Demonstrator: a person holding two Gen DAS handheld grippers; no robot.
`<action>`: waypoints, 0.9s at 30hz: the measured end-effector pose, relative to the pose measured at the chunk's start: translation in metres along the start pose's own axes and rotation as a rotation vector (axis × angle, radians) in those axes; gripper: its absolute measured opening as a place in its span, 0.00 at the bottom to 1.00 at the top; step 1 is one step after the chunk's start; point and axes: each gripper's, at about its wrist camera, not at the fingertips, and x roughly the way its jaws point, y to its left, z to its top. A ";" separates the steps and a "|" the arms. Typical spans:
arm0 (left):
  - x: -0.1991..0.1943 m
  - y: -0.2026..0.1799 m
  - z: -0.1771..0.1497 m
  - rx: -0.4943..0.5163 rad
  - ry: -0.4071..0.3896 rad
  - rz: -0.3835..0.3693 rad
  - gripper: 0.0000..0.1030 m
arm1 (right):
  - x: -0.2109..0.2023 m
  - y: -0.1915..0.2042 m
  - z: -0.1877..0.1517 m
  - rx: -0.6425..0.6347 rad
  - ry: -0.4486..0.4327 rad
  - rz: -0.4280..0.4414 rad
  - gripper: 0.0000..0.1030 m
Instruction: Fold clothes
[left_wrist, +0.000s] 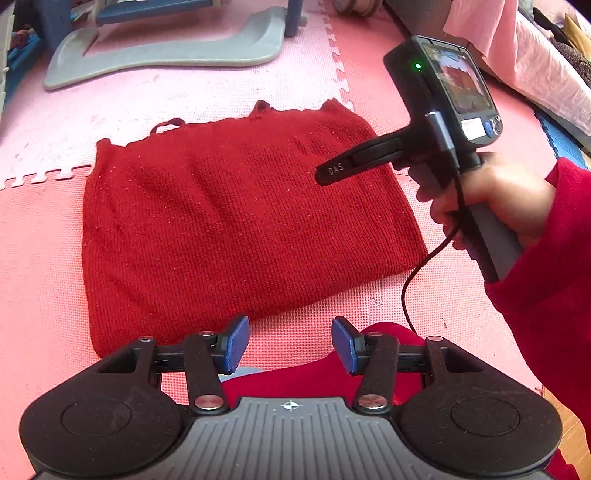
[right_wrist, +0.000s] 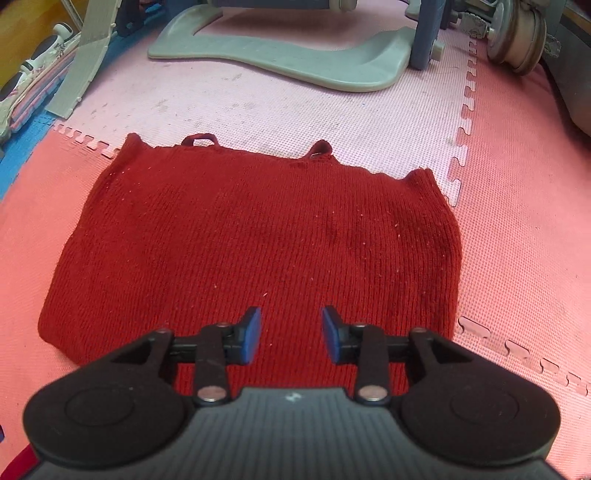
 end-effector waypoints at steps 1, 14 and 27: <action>-0.002 0.001 -0.003 -0.007 -0.005 0.003 0.51 | -0.001 0.001 -0.003 0.007 -0.003 0.004 0.35; 0.017 0.055 0.003 -0.064 0.043 -0.017 0.51 | 0.034 0.079 0.008 -0.053 0.034 0.051 0.34; 0.049 0.087 0.023 -0.066 0.085 -0.080 0.51 | 0.091 0.096 0.045 -0.038 0.070 0.009 0.31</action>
